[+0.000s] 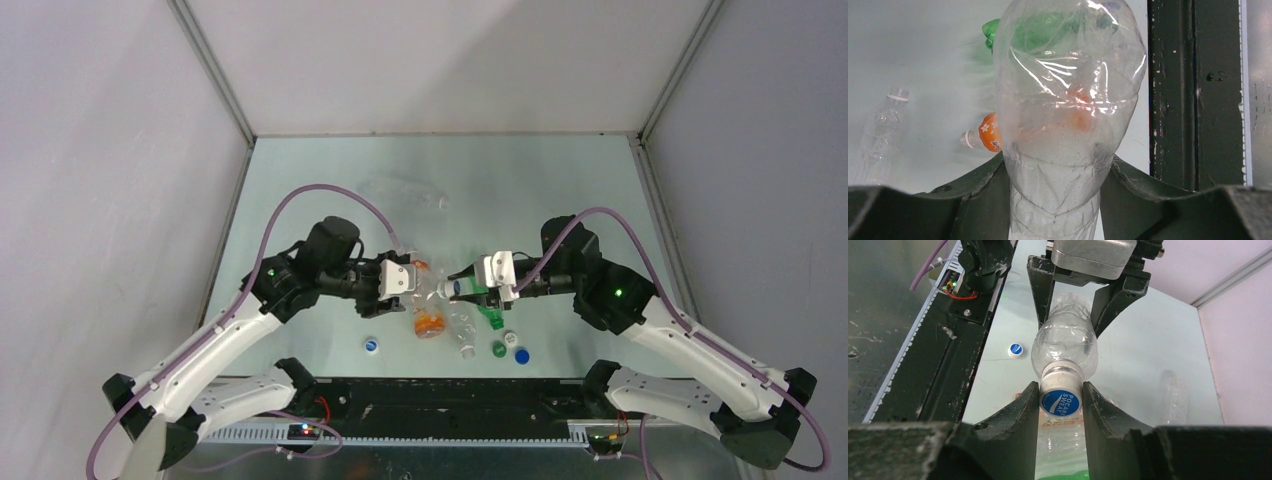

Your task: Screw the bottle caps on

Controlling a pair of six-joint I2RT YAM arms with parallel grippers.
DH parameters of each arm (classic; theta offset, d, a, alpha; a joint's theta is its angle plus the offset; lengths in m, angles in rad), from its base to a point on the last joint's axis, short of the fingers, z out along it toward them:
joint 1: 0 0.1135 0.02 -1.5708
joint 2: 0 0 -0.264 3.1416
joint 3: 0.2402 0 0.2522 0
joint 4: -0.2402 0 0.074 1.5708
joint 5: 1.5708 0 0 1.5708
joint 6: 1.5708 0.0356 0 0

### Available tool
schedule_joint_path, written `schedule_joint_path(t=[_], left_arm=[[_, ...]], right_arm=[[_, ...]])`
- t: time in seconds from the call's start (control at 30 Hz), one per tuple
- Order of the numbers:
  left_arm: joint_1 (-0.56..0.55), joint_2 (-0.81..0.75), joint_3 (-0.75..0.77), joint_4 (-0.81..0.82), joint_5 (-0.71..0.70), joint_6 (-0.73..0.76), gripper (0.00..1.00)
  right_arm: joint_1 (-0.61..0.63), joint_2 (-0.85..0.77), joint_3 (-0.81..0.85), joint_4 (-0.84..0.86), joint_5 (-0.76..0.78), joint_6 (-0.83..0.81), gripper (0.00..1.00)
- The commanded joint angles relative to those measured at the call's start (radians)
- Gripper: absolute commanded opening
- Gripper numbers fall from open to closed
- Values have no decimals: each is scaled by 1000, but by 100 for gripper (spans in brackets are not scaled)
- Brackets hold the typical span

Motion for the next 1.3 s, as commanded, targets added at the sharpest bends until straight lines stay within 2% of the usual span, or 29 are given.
schedule_joint_path(t=[0.0, 0.23, 0.33, 0.63, 0.9, 1.1, 1.27], left_arm=[[-12, 12, 73, -21, 59, 49, 10], [-14, 53, 124, -81, 115, 76, 7], [-16, 65, 133, -83, 132, 69, 5], [-25, 16, 61, 98, 121, -45, 3], [-59, -59, -29, 271, -15, -98, 2], [-82, -109, -79, 367, -94, -94, 2], [-98, -137, -104, 433, -153, -96, 2]], right_arm=[[4, 13, 41, -28, -48, -92, 1], [6, 59, 96, -187, -90, -242, 3], [7, 76, 106, -204, -82, -269, 2], [11, 101, 107, -179, -62, -251, 1], [9, 137, 118, -120, -35, -49, 0], [-5, 161, 119, -42, -3, 216, 0], [-7, 175, 119, 2, 101, 410, 0]])
